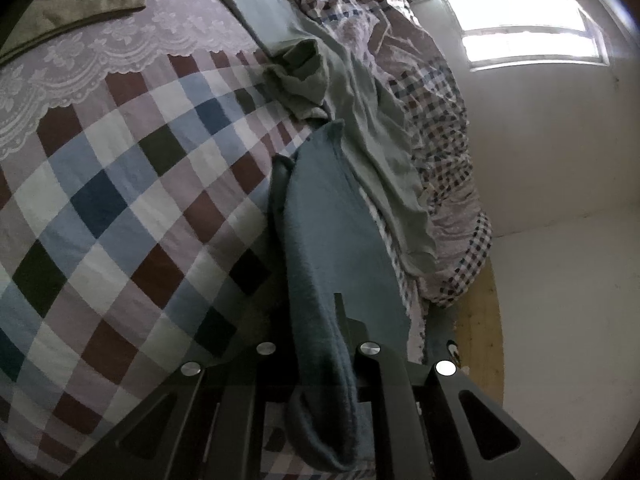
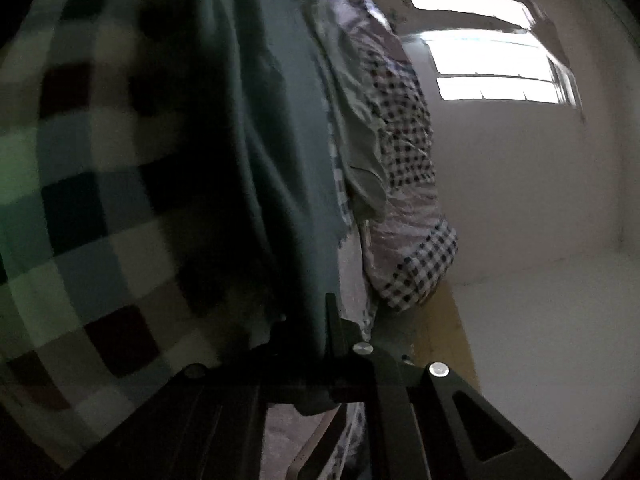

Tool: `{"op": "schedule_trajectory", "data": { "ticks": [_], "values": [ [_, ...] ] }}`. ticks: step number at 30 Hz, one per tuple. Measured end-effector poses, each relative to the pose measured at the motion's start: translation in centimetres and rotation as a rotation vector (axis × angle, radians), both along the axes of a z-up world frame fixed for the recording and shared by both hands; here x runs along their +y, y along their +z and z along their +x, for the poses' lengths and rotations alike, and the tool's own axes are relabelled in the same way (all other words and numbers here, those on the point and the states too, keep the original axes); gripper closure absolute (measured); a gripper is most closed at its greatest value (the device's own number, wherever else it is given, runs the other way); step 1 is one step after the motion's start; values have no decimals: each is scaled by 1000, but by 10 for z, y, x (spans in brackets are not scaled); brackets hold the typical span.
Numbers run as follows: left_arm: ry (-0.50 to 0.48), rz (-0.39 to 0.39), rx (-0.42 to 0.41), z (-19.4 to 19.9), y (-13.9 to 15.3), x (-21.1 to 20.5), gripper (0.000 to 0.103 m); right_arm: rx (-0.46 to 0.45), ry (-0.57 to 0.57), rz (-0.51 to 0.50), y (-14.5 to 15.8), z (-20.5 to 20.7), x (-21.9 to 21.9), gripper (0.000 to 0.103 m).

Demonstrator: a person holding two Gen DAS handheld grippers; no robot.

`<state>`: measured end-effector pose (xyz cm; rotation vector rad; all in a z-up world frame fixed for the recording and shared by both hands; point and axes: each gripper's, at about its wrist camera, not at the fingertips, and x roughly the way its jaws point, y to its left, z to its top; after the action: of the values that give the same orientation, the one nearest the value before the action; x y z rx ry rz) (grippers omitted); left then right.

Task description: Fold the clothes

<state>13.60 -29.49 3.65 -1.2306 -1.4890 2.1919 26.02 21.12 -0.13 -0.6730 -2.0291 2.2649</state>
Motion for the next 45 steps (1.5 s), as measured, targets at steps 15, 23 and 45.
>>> {"op": "schedule_trajectory", "data": {
  "ticks": [15,23,45],
  "values": [
    [5,-3,-2,0,-1,2,94,212,38,93,-1,15,-2,20],
    [10,-4,-9,-1,-1,3,94,292,29,100,-9,17,-6,20],
    [6,-7,-10,-5,-3,5,94,104,78,138,-5,-13,-5,16]
  ]
}}
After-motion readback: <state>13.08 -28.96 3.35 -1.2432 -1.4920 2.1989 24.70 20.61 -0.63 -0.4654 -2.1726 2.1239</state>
